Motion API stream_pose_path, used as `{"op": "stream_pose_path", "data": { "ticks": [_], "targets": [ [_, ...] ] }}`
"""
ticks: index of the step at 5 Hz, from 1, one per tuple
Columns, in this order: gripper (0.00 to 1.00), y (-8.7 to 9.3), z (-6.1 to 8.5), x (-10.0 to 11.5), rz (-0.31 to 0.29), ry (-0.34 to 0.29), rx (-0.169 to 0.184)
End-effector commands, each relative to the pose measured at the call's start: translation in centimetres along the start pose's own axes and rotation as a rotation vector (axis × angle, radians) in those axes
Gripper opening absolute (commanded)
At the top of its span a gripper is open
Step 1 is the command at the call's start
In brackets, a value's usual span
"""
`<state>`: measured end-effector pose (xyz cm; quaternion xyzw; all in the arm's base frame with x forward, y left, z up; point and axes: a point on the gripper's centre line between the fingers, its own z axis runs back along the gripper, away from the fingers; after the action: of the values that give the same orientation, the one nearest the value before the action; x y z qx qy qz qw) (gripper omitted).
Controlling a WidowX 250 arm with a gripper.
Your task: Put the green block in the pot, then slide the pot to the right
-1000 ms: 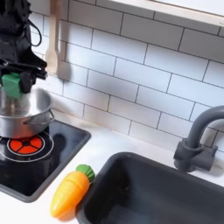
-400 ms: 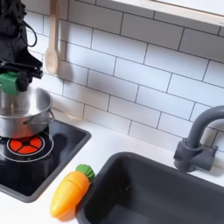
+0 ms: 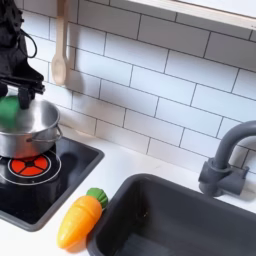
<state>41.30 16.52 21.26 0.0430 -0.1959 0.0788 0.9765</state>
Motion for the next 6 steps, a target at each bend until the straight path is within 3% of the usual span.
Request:
{"op": "stream_pose_path", "data": {
  "ticks": [1, 3, 6],
  "targets": [
    [1.00, -0.2, -0.5, -0.7, -0.015, 0.023, -0.005],
    [1.00, -0.1, -2.4, -2.3, -0.031, 0.091, -0.002],
    [1.00, -1.1, -2.5, -2.9, -0.052, 0.108, -0.025]
  ]
}}
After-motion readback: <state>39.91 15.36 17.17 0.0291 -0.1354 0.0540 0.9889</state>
